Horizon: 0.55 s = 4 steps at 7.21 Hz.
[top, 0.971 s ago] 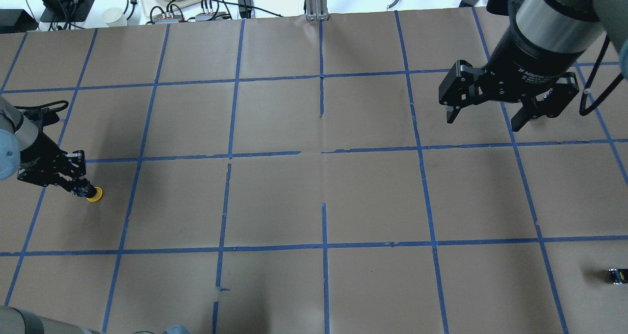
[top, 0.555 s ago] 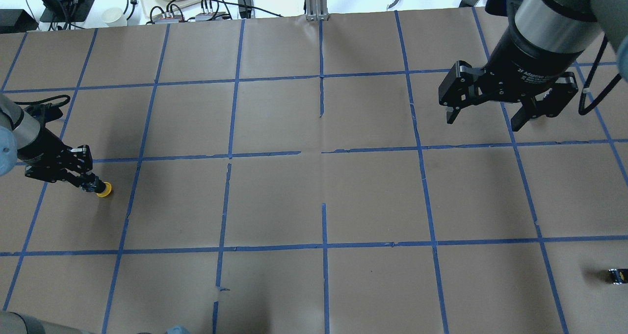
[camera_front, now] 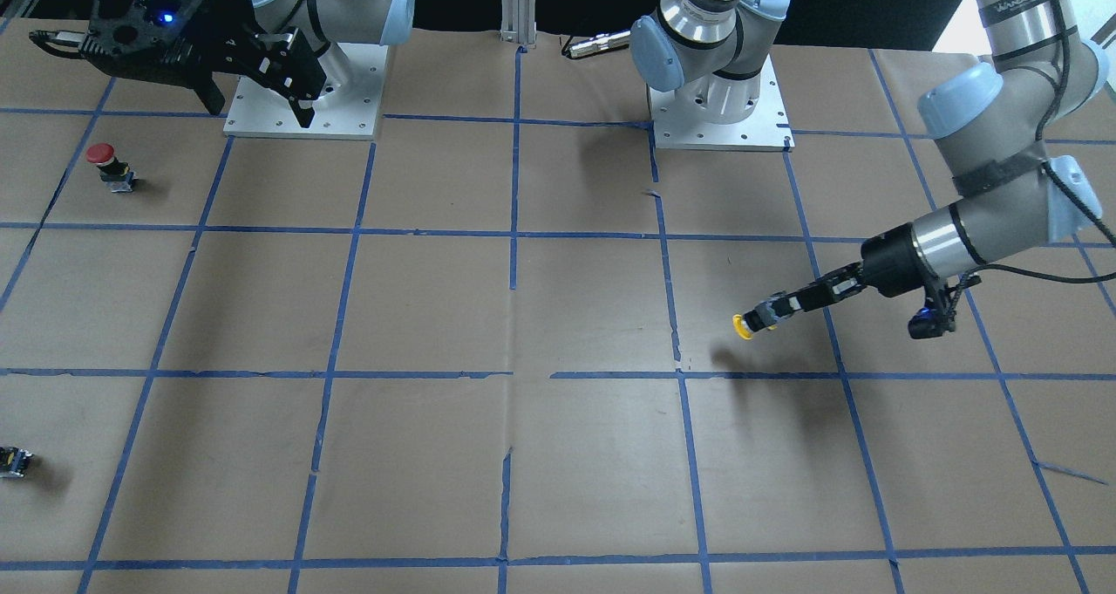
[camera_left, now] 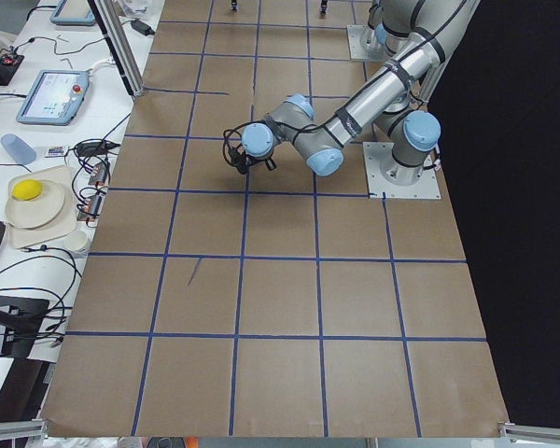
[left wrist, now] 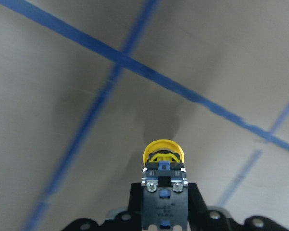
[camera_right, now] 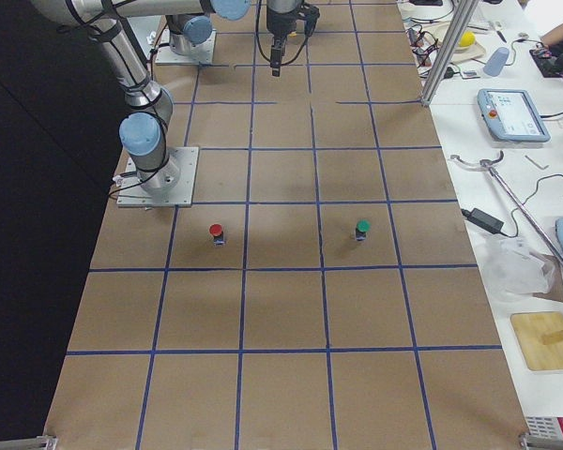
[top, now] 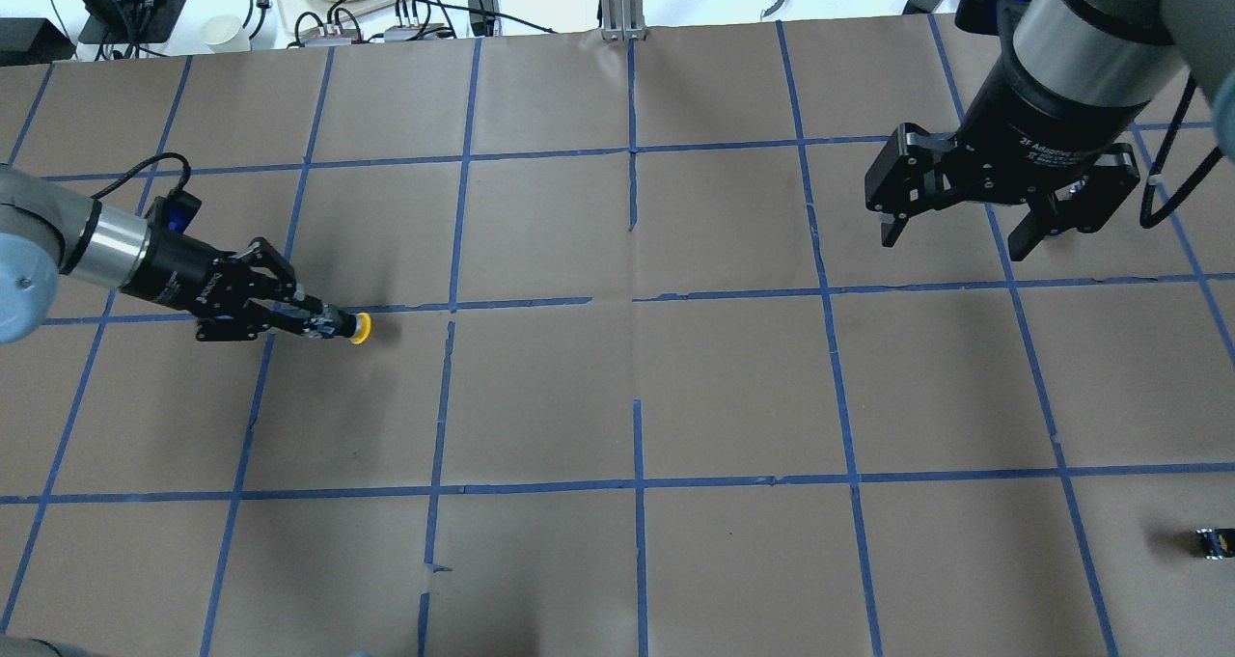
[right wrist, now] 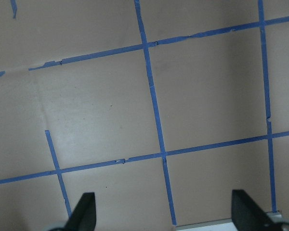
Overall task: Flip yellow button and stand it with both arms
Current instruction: 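Lift the yellow button with the left gripper and carry it toward the table center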
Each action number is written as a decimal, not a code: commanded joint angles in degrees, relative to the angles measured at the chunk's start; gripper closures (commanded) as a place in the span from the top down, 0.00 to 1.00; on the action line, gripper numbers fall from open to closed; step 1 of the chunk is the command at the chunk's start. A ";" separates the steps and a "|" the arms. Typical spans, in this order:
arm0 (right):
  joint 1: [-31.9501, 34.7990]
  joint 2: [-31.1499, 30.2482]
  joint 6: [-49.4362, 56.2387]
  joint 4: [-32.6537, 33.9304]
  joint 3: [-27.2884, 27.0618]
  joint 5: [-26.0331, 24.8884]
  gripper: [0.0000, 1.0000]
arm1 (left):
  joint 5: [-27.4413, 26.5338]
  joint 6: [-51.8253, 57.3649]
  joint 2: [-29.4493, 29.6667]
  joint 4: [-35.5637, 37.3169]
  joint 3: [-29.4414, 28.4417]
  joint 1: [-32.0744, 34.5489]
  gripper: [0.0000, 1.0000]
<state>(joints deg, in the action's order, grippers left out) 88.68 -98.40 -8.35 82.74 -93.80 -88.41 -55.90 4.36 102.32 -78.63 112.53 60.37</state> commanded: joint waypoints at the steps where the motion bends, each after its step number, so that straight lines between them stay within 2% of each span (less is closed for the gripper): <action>1: 0.00 -0.04 -0.53 0.31 -0.33 0.26 1.00 | 20.48 -6.80 -0.97 -1.17 4.87 9.89 0.17; 3: 0.00 -0.04 0.00 0.40 -0.33 0.08 1.00 | 39.20 -13.90 -3.43 -0.20 7.62 19.73 0.17; 4: 0.00 -0.04 0.00 0.31 -0.33 0.17 1.00 | 45.12 -15.42 -4.40 -0.20 7.71 24.39 0.16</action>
<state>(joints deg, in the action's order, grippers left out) 88.68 -98.42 -8.45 83.11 -94.12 -88.25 -19.30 -8.32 99.23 -78.95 119.72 79.10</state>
